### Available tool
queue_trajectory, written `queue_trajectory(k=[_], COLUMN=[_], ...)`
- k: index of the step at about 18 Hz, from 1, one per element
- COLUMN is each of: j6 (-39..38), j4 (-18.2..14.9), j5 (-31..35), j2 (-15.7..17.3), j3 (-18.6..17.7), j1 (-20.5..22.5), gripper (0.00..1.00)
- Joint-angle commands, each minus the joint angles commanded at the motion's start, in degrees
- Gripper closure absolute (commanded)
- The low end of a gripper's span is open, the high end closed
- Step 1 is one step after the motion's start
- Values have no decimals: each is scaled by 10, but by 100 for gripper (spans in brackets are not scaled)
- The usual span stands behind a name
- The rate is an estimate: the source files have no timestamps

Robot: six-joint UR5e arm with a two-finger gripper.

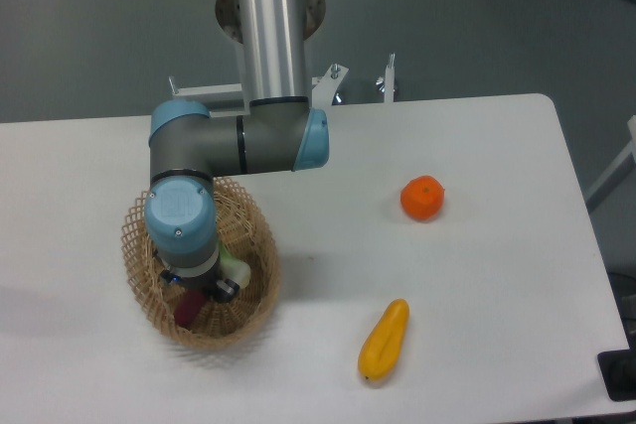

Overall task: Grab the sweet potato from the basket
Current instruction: 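Lower the gripper into the basket and close on the purple sweet potato, then lift the sweet potato up out of the basket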

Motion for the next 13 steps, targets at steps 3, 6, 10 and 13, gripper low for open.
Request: queue_trajectory(k=[3, 6, 10, 13], j6=[1, 2, 11, 21], j4=[-1, -1, -1, -1], j5=[-3, -3, -2, -1], j2=[10, 22, 38, 56], j3=[-1, 0, 4, 4], j1=[-1, 0, 7, 32], gripper=[93, 93, 93, 93])
